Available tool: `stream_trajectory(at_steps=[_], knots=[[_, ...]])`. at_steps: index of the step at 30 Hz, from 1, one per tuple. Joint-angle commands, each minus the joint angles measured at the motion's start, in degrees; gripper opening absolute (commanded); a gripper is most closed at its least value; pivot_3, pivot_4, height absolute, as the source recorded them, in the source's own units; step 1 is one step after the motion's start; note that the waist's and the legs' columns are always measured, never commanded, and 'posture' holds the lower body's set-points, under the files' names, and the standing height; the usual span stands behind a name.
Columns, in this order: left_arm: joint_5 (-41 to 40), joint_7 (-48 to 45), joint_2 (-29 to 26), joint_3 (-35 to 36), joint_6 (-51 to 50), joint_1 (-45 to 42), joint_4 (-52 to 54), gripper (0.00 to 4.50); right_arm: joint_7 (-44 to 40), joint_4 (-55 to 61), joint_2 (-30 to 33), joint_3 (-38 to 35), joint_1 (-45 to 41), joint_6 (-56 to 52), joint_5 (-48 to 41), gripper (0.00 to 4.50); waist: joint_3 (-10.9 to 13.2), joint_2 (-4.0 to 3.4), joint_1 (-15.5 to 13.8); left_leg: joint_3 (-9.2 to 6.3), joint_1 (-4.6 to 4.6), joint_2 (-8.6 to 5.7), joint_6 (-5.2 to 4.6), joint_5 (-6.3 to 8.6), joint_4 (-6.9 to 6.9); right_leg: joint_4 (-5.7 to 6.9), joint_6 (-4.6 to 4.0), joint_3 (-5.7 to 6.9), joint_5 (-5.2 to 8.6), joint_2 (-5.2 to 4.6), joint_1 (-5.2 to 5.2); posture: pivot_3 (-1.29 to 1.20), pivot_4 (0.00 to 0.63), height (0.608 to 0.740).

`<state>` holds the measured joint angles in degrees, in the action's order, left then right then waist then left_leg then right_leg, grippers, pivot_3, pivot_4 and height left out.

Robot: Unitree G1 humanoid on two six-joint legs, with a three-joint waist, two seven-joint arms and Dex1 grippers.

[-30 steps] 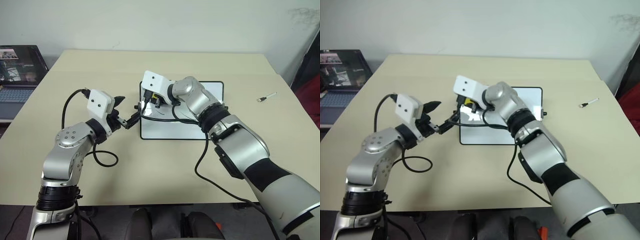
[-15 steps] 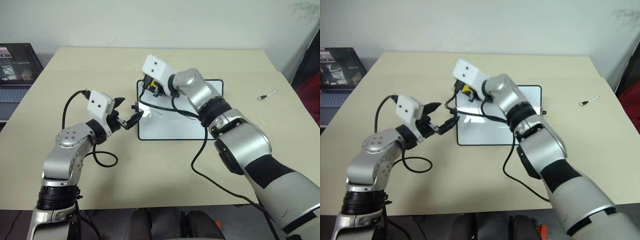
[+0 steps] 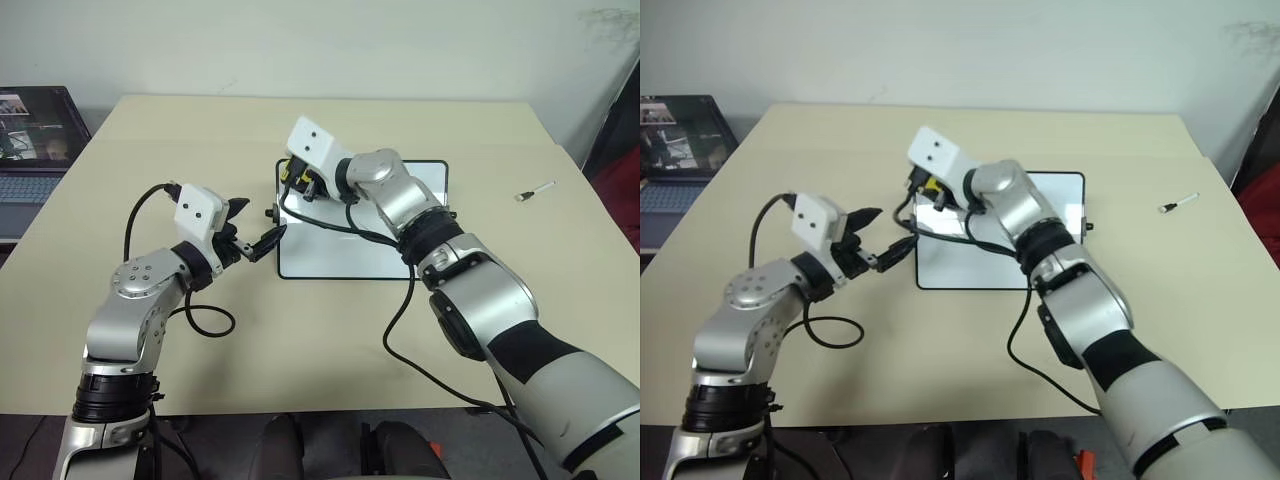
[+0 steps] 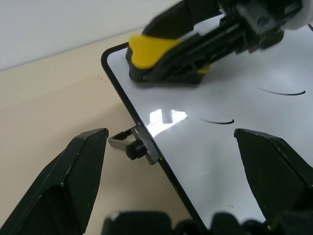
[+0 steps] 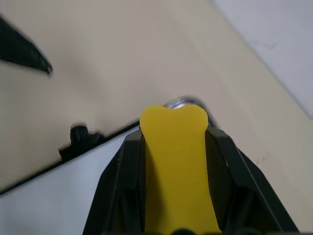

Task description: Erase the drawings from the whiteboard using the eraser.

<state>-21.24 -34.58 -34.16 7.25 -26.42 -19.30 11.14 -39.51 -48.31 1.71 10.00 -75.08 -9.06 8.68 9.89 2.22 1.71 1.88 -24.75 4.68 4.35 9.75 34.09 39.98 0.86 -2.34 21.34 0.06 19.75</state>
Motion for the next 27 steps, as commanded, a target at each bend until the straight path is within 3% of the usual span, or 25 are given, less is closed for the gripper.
stream_trajectory(at_steps=[1,10,15,17,27], knots=[[-0.2,-0.7,-0.9,2.7,2.3,0.8,0.6,4.5,-1.2,20.9,2.6,-3.9,5.9,-4.3,-5.7,1.3,0.0,0.0,-0.1,0.02,-0.02,0.01,0.0,0.0,0.03,0.0,0.0,-0.01,0.0,0.0,0.02,0.0,0.15,0.74],[-2.3,-3.9,-1.1,5.8,5.1,5.0,0.6,4.5,0.9,66.2,12.0,-9.0,34.5,-26.2,-13.7,1.3,0.0,0.01,-0.2,0.04,-0.05,-0.02,-0.03,0.03,0.0,-0.05,0.02,-0.04,0.01,0.0,0.01,0.0,0.15,0.74],[-4.9,-6.8,-1.5,7.1,4.7,6.2,0.8,4.5,2.9,81.2,15.9,-12.4,48.3,-31.1,-17.4,1.3,0.0,0.01,0.2,0.04,-0.01,-0.01,-0.04,0.04,0.01,-0.01,0.03,-0.04,0.02,0.06,-0.03,0.0,0.15,0.74],[-5.5,-8.0,-1.8,7.5,5.1,6.7,0.2,4.5,2.4,85.1,17.6,-14.3,56.0,-28.1,-18.4,1.3,0.0,0.07,0.0,0.03,0.01,-0.04,-0.04,0.04,0.0,-0.03,0.04,0.0,0.03,0.12,-0.1,0.0,0.15,0.74],[-4.0,-10.9,-3.0,7.0,8.1,7.6,-1.9,4.5,7.0,83.1,19.7,-13.0,70.9,-14.4,-15.2,1.3,0.0,0.05,0.1,0.04,0.08,-0.05,-0.05,0.04,0.08,-0.03,0.04,-0.09,0.02,0.41,-0.18,0.0,0.15,0.74]])
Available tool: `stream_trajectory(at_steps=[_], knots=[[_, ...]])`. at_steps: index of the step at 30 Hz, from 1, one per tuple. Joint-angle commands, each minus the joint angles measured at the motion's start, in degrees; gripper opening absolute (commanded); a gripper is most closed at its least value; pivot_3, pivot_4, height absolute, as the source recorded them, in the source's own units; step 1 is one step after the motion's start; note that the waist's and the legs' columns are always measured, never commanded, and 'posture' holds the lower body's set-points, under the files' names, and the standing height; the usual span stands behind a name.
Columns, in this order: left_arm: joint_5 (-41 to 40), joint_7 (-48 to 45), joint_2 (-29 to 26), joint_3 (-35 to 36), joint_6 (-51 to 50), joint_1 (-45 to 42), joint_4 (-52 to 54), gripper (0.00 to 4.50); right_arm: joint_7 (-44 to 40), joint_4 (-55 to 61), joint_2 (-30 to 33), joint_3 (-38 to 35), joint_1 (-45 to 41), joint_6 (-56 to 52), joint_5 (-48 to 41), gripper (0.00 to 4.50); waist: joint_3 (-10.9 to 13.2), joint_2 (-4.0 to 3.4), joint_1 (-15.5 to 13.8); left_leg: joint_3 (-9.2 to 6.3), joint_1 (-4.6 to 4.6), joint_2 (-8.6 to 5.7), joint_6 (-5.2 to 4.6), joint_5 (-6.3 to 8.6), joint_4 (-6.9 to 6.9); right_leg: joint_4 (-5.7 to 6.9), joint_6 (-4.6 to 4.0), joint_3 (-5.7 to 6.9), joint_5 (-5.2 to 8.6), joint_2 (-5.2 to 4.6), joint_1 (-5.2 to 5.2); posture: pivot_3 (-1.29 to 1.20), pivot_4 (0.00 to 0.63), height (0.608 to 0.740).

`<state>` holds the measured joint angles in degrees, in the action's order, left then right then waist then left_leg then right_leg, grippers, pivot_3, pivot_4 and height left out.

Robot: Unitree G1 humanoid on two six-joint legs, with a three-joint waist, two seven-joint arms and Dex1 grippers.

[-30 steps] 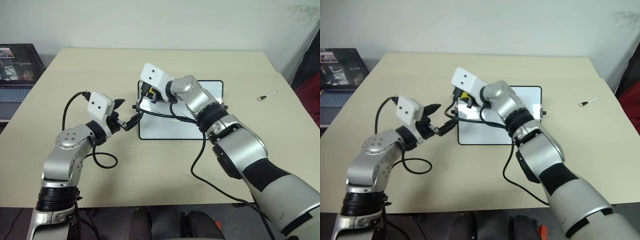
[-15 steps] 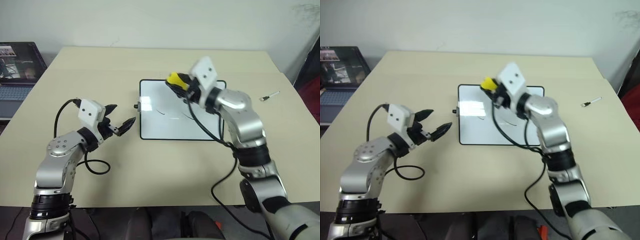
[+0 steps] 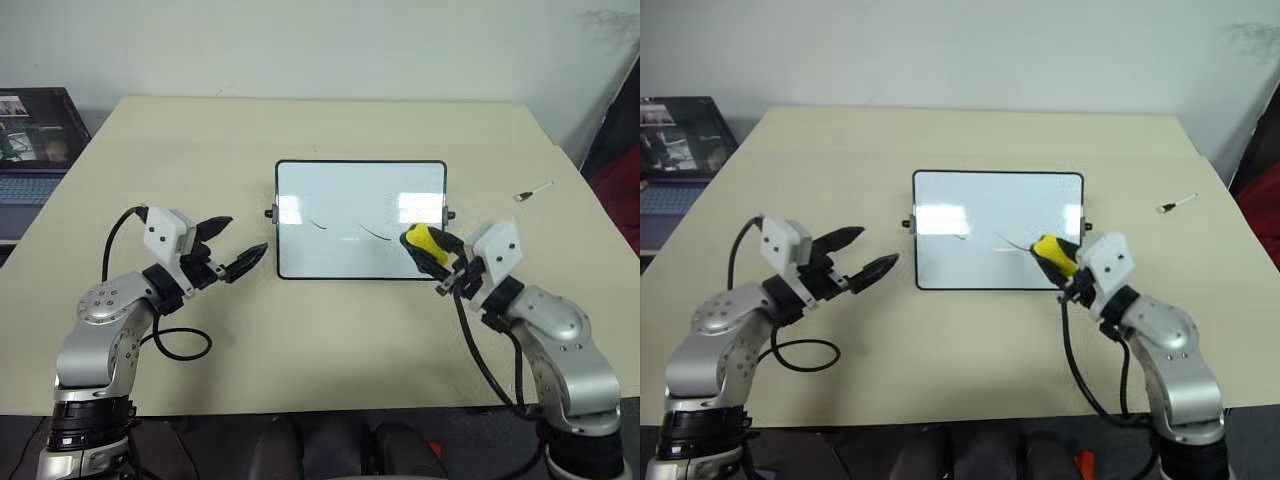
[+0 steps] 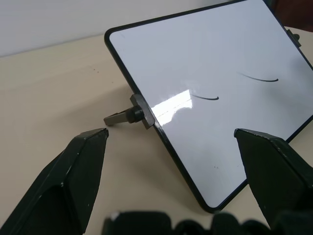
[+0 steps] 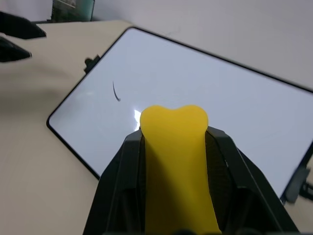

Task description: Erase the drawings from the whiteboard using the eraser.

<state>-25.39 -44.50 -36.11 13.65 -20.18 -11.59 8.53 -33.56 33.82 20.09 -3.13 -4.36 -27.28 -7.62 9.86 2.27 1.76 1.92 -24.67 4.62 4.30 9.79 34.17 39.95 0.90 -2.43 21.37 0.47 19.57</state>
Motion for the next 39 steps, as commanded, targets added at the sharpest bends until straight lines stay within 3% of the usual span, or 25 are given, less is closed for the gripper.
stream_trajectory(at_steps=[1,13,19,23,31,39], knots=[[0.4,-1.2,-1.2,0.5,2.1,-0.1,0.7,4.5,1.2,0.8,1.8,0.6,0.3,4.3,1.5,1.3,0.0,0.0,0.1,0.02,0.0,-0.01,0.0,0.0,0.02,0.01,0.0,-0.03,0.0,0.0,0.0,0.0,0.15,0.74],[1.4,-2.6,-3.3,-0.1,2.5,0.4,2.2,4.5,1.6,-0.3,6.8,3.3,-1.1,6.5,2.9,1.3,0.0,0.0,0.0,-0.01,-0.01,0.03,0.0,0.0,0.08,0.01,0.0,0.01,0.0,0.03,-0.03,0.0,0.15,0.74],[2.7,-3.0,-4.3,-0.6,3.1,0.3,1.8,4.5,3.2,-6.3,5.4,11.4,-13.5,5.8,8.5,1.3,0.0,0.0,0.1,-0.02,0.01,0.03,0.0,0.0,0.12,0.04,0.0,0.0,0.0,0.05,-0.02,0.0,0.15,0.74],[2.8,-2.9,-4.6,-0.5,2.9,0.0,1.4,4.5,5.0,-14.0,0.0,16.6,-25.4,2.4,10.8,1.3,0.0,-0.01,0.2,-0.01,-0.01,0.05,0.0,0.0,0.12,0.05,-0.01,-0.02,0.0,0.06,0.01,0.0,0.15,0.74],[3.3,-4.2,-6.2,-1.3,2.0,-0.4,0.8,4.5,6.9,-28.2,-5.2,21.6,-38.3,2.7,16.2,1.3,0.0,0.01,-0.2,-0.01,-0.08,0.05,0.0,0.0,0.17,0.01,-0.02,-0.03,-0.01,0.0,0.05,0.0,0.15,0.74],[3.6,-5.1,-6.4,-2.3,2.2,-1.7,-0.1,4.5,7.9,-40.3,-10.1,24.1,-45.6,6.2,18.9,1.3,0.0,0.0,0.0,-0.03,-0.08,0.12,-0.01,0.0,0.16,0.06,-0.02,-0.02,-0.01,0.0,0.09,0.0,0.15,0.74]])
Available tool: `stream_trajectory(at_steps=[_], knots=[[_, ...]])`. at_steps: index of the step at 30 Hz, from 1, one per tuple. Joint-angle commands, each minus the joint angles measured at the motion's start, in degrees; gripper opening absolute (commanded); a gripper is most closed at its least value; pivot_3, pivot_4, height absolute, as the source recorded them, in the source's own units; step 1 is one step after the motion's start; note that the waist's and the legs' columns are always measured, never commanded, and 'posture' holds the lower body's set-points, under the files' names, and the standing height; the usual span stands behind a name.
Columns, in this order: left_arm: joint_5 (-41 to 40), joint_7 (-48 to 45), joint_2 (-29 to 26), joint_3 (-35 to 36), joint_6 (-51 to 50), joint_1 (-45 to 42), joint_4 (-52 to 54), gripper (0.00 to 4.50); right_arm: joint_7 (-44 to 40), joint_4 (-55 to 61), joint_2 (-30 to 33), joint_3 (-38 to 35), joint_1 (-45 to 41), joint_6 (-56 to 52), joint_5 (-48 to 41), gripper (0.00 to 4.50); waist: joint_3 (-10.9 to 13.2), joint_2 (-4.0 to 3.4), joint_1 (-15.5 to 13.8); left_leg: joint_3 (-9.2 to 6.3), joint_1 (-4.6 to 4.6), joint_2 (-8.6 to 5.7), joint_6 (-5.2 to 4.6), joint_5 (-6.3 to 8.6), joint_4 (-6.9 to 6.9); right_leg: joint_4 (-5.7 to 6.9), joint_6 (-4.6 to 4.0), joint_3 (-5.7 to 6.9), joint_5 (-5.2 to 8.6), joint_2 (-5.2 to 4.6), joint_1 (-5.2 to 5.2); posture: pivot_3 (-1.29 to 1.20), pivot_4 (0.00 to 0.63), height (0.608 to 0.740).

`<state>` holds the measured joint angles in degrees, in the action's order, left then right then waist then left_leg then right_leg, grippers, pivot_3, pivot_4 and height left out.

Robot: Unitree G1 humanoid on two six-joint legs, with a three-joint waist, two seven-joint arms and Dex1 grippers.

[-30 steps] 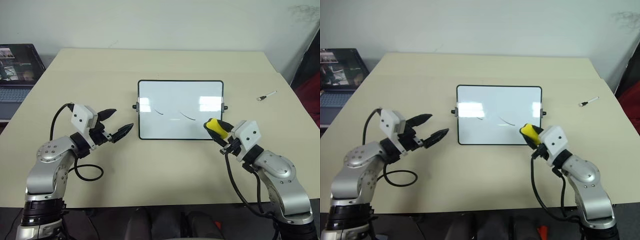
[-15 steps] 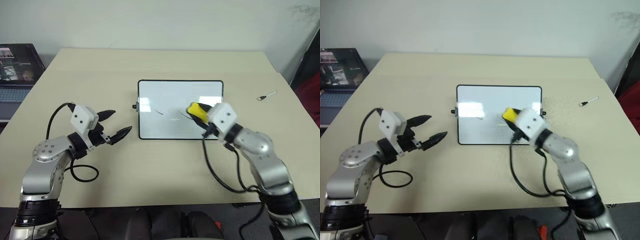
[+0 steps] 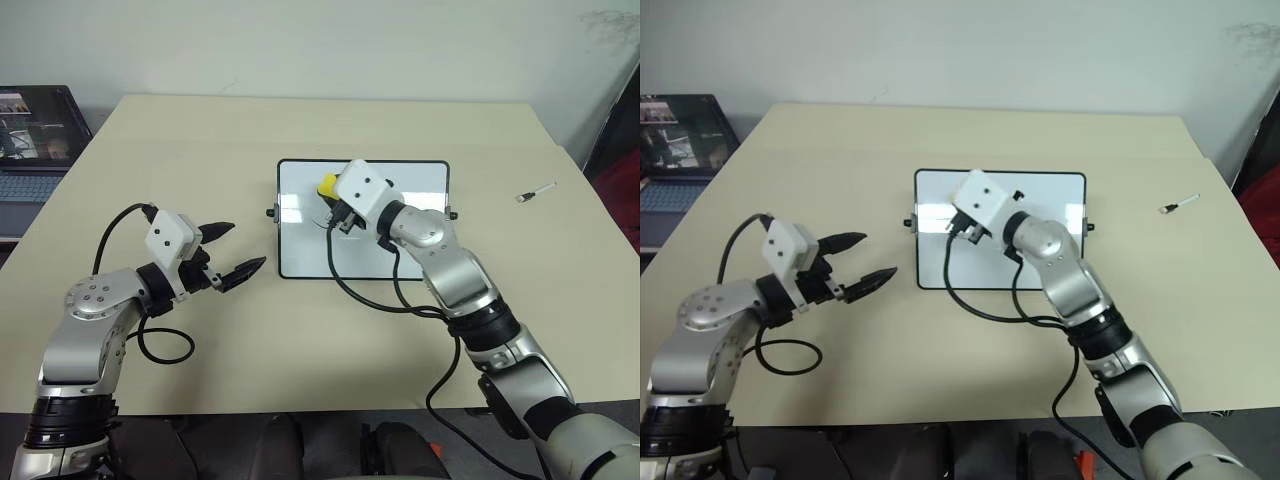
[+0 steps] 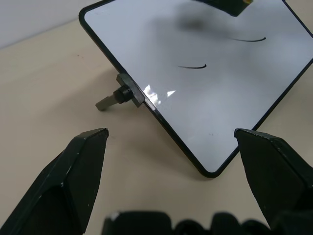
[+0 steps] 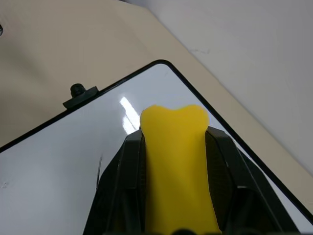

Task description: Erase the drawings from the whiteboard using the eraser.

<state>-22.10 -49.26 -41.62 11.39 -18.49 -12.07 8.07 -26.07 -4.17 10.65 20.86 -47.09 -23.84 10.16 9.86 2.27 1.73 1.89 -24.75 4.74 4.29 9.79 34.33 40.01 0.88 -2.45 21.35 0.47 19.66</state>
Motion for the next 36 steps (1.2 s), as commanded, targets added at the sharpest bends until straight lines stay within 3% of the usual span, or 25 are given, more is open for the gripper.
stream_trajectory(at_steps=[1,11,22,30,36], knots=[[0.3,-0.5,-0.9,-0.2,0.4,-1.3,0.4,4.5,0.4,-3.9,-1.0,0.4,-3.6,3.3,1.3,1.3,0.0,0.0,0.0,0.0,0.0,-0.01,0.0,0.0,0.0,0.0,0.0,-0.01,0.0,0.0,0.0,0.0,0.15,0.74],[0.1,-2.4,-1.8,-1.4,-0.4,-1.0,1.6,4.5,1.7,-20.3,-4.9,1.0,-7.3,10.3,3.2,1.3,0.0,0.0,0.1,-0.01,0.0,0.02,0.0,0.0,0.0,0.02,-0.01,0.0,0.0,-0.06,0.01,0.0,0.15,0.74],[-0.1,-2.4,-1.8,-1.0,-0.9,-0.4,2.5,4.5,1.2,-30.0,-4.8,3.3,-0.8,15.0,6.0,1.3,-0.1,0.09,0.2,-0.02,0.49,0.03,0.0,0.0,0.08,0.38,0.0,0.01,0.0,-0.08,-0.36,0.0,0.15,0.74],[0.1,-2.3,-1.7,-1.3,-0.9,-0.8,1.8,4.5,1.0,-30.1,-6.0,4.0,0.4,15.7,6.4,1.3,-0.2,0.23,0.4,-0.04,1.67,0.06,-0.15,-0.1,0.03,0.38,-0.03,-0.11,0.0,-0.13,-1.03,0.0,0.15,0.74],[0.3,-2.4,-1.7,-1.1,-0.5,-0.6,1.2,4.5,-3.8,-12.4,-6.2,0.5,-1.2,8.2,2.4,1.3,-0.1,0.17,0.3,-0.04,1.73,0.06,-0.16,-0.1,-0.07,0.32,-0.08,-0.14,-0.03,-0.2,-1.21,0.0,0.15,0.74]])
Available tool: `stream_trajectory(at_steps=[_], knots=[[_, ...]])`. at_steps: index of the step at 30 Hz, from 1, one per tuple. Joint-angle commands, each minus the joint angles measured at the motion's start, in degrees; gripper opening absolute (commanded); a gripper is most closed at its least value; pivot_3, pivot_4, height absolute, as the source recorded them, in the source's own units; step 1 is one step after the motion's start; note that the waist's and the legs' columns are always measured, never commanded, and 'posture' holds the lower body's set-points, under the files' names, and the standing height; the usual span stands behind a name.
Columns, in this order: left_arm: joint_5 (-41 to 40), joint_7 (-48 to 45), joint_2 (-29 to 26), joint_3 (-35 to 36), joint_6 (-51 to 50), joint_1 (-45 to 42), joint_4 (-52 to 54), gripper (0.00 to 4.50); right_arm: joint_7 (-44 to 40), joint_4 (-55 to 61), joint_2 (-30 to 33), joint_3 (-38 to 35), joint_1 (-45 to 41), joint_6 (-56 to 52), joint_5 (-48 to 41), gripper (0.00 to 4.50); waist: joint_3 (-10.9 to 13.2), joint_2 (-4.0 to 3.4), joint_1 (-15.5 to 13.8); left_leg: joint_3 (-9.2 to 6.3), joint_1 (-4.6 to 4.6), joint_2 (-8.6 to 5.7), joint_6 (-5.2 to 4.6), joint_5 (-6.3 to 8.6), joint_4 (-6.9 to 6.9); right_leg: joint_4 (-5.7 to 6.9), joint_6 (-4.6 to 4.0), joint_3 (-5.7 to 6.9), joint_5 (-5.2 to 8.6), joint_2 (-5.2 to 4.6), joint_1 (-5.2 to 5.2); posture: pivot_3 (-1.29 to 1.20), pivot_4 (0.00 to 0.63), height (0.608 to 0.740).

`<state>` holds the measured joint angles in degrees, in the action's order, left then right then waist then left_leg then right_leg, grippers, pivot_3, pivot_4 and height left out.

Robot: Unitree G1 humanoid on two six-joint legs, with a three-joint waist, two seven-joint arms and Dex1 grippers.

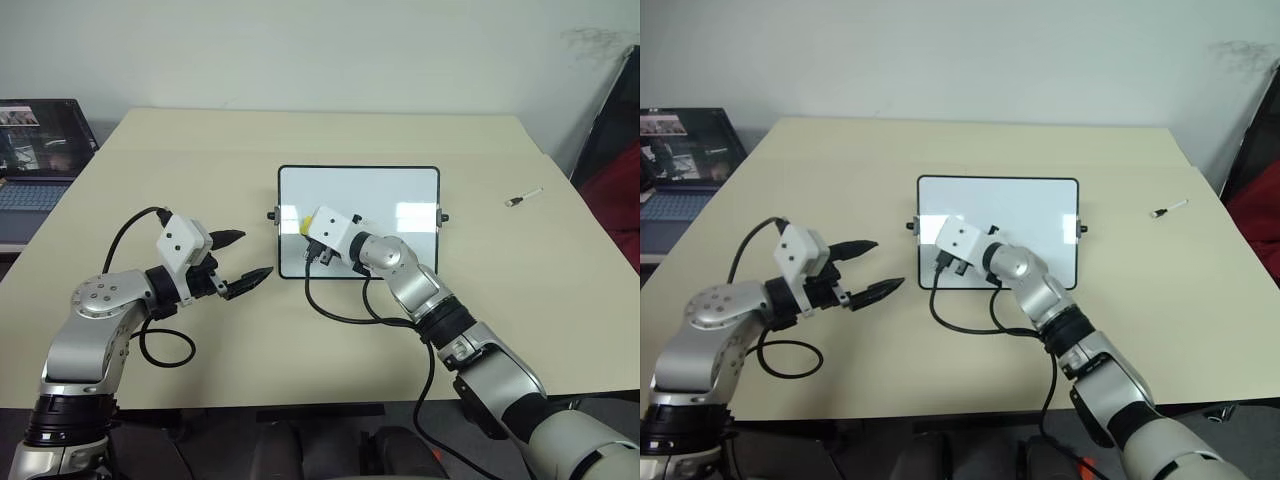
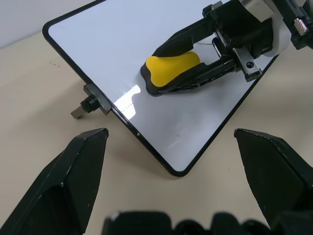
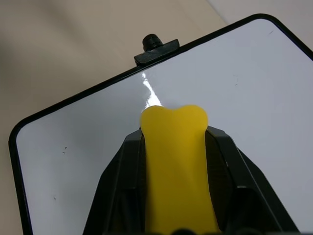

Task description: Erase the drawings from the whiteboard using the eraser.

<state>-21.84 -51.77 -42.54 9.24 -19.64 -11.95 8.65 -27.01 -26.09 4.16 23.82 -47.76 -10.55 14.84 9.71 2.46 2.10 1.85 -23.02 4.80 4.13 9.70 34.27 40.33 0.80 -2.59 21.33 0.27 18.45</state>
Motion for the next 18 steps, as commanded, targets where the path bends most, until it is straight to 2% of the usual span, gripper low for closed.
stream_trajectory(at_steps=[1,4,6,13,18], knots=[[0.1,0.1,-0.8,1.1,0.7,-0.6,0.6,4.5,-3.8,12.7,0.0,-3.0,-0.8,-7.1,-3.2,1.3,0.0,-0.02,-0.1,0.0,-0.23,0.0,0.0,0.0,-0.01,0.0,-0.07,0.0,-0.04,0.0,0.06,0.0,0.15,0.74],[0.2,0.1,-0.7,1.0,0.8,-0.3,0.5,4.5,-3.5,17.3,-0.8,-5.1,-3.8,-9.9,-4.5,1.3,0.0,-0.01,-0.3,-0.01,-1.47,0.0,0.03,-0.03,0.04,0.22,-0.06,0.04,-0.06,0.06,1.27,0.0,0.15,0.74],[0.2,0.1,-0.7,0.9,0.7,-0.4,0.5,4.5,-2.2,16.3,-1.2,-5.7,-5.8,-9.5,-4.3,1.3,0.0,-0.02,-0.2,0.02,-1.9,0.02,0.07,-0.05,0.06,0.28,-0.06,0.03,-0.06,0.09,1.8,0.0,0.15,0.74],[0.5,-0.1,-0.8,0.5,0.6,-0.7,0.4,4.5,3.7,-4.1,-3.0,-4.2,-11.0,1.4,-1.2,1.3,0.0,-0.03,-0.2,0.11,-1.85,0.04,0.09,-0.02,-0.17,-0.15,-0.05,0.02,-0.05,0.09,1.72,0.0,0.15,0.74],[0.3,-0.1,-0.9,0.8,0.4,-0.4,0.9,4.5,5.4,-12.3,-4.1,-3.0,-11.0,6.9,0.4,1.3,0.0,-0.03,-0.2,0.1,-1.83,0.03,0.09,-0.02,-0.17,-0.14,-0.05,0.05,-0.05,0.07,1.67,0.0,0.15,0.74]])
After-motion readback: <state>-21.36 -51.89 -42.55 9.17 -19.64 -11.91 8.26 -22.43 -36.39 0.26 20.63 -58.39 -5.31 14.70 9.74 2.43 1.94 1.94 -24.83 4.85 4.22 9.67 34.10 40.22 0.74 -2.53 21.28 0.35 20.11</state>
